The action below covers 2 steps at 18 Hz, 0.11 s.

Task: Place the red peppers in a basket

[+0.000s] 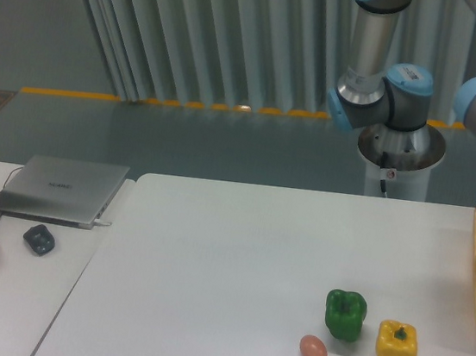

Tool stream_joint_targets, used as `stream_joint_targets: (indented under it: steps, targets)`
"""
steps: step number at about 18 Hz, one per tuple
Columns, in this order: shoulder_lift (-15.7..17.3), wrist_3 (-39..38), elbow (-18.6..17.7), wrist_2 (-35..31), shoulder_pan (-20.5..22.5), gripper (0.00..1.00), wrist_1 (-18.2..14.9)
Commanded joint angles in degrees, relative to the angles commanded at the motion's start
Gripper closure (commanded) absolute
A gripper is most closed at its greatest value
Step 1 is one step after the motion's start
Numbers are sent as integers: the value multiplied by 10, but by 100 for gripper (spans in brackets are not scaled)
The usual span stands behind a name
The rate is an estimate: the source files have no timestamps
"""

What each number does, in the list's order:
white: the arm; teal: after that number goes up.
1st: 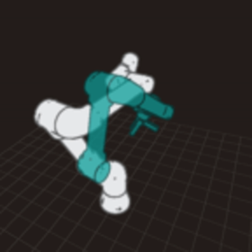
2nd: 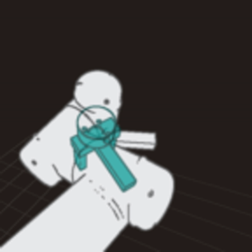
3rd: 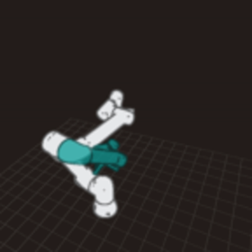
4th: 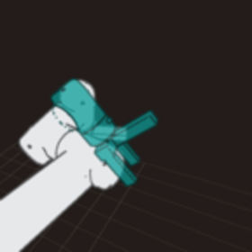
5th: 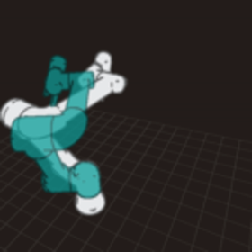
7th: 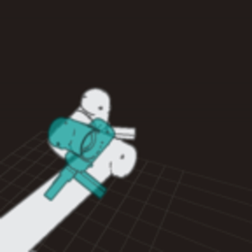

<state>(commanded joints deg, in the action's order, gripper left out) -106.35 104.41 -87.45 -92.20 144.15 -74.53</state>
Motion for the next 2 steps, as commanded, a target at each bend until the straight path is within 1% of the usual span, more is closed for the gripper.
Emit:
stream_joint_targets:
  steps: [1, 2]
  targets:
    - [0, -3, 0, -1, -7, 0, 0]
    - [0, -22, 0, 0, -18, 0, 0]
